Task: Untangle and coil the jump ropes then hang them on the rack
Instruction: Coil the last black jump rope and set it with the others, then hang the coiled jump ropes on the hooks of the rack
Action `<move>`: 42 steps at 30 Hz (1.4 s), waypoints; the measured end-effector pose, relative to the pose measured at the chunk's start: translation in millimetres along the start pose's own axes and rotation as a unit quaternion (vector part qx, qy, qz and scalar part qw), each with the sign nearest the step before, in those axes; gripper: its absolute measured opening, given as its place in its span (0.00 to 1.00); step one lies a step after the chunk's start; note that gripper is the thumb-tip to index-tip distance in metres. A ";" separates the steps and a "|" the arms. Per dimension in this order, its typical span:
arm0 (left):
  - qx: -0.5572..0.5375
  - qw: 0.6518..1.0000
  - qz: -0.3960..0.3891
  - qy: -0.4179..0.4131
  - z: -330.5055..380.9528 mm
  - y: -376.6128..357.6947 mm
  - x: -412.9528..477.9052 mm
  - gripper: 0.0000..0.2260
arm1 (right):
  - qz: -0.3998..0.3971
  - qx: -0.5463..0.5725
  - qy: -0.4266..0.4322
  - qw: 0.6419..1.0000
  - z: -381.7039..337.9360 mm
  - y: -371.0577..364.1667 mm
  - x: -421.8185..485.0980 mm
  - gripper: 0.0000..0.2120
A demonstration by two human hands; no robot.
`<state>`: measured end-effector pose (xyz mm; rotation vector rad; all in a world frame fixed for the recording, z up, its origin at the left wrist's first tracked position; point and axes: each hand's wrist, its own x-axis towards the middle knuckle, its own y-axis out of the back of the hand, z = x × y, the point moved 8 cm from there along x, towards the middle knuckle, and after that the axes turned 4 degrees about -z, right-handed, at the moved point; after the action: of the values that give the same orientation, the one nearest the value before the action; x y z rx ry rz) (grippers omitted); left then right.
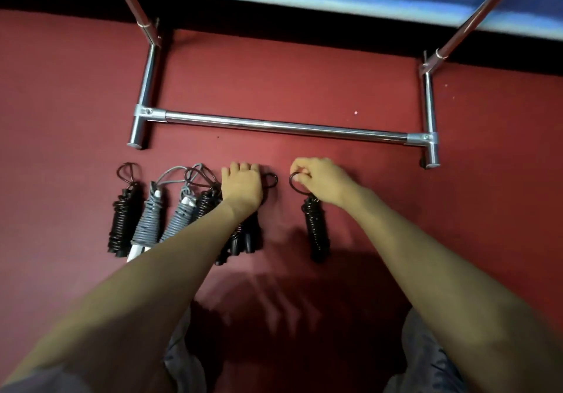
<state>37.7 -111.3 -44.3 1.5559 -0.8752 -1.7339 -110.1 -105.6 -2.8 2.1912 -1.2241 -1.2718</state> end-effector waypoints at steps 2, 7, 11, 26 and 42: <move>0.032 0.999 0.010 -0.007 4.1 -1.4 13.3 0.17 | 0.019 0.012 -0.018 1.000 12.8 -4.8 6.4 0.06; -0.026 0.999 -0.027 -0.024 3.0 -9.3 28.8 0.14 | 0.025 0.044 -0.051 0.997 31.8 -17.0 16.7 0.10; -0.033 0.996 -0.040 -0.073 18.1 -9.4 12.6 0.16 | 0.055 0.042 -0.076 0.995 39.9 -16.7 14.0 0.10; -0.232 0.955 0.053 -0.176 29.1 75.6 -148.3 0.06 | 0.148 0.142 -0.024 0.978 -23.2 32.6 -137.6 0.07; -0.387 0.843 0.303 -0.218 32.4 320.8 -332.2 0.05 | 0.346 0.007 0.080 0.935 -192.2 207.9 -306.5 0.11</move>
<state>45.5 -21.3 409.7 0.2994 -0.6296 -1.6453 -130.0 -4.4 401.6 1.5815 -1.7139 -0.7720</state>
